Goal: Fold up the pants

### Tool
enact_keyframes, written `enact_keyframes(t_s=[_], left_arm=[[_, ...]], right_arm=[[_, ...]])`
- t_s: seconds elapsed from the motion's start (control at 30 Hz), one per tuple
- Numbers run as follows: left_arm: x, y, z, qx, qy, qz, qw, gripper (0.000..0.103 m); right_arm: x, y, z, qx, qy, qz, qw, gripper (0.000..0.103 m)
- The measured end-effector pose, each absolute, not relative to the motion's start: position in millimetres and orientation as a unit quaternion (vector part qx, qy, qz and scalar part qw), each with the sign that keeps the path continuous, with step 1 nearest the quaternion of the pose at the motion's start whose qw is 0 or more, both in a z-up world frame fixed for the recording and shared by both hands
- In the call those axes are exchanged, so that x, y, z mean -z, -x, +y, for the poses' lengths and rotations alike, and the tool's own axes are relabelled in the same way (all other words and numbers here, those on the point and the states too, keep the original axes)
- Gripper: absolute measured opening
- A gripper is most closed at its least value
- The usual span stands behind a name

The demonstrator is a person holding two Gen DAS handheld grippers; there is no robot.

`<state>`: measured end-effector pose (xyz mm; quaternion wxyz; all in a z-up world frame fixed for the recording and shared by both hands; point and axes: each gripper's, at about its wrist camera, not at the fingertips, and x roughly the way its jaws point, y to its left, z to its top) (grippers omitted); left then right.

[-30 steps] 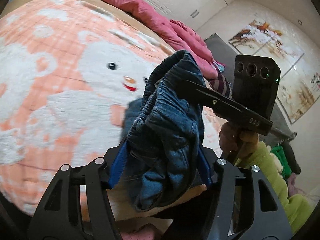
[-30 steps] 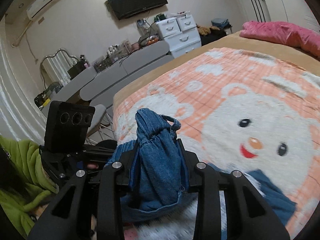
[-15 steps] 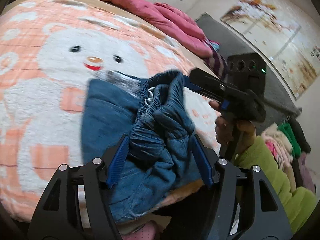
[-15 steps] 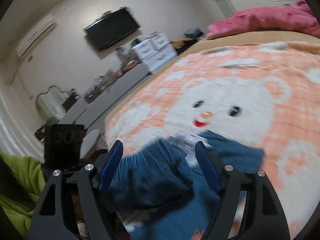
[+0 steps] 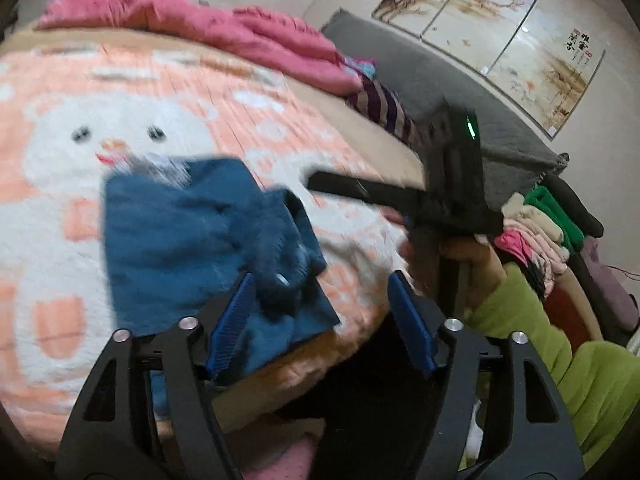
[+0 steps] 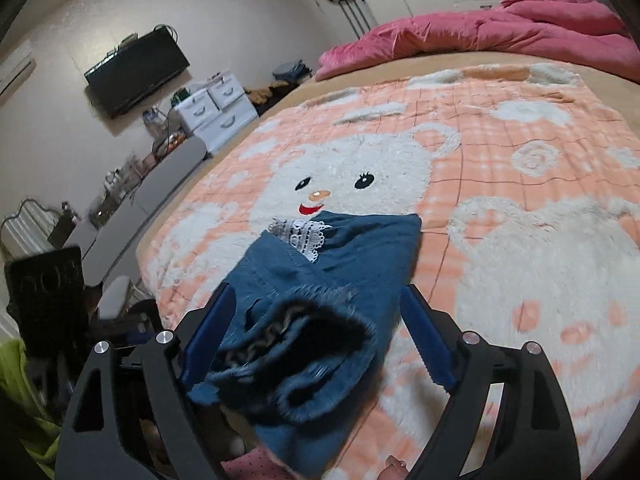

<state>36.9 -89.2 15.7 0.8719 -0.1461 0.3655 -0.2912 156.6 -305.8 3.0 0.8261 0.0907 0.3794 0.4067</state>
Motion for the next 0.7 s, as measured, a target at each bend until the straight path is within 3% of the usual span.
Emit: enact_keyframes(t_s=[0.23,0.33,0.63,0.67,0.7], left_arm=[[-13.1,-40.6,-64.3,0.19,0.086,0.37,0.905,0.068],[-9.8,-40.2,-72.3,0.182,0.053,0.375,0.907,0.054],[20.7,-40.5,-112.4,0.21,-0.027,0.412,0.886,0.047],[25.6,-39.7,-115.0,0.214,-0.029,0.418,0.882,0.047],[28.5,-38.6,-116.0,0.214,-0.03,0.42,0.882,0.047]], right_arm=[[-21.4,-146.3,-301.5,-0.419,-0.11,0.395,0.81,0.082],[-15.6,-148.4,-290.6,-0.427,-0.114,0.432,0.786,0.07],[24.2,-173.9,-264.3,-0.373,-0.149,0.52,0.754,0.067],[24.4,-175.5,-261.3,-0.373,-0.144,0.518,0.756,0.05],[25.3,-177.4,-255.9,-0.376,-0.13,0.515,0.759,0.025]])
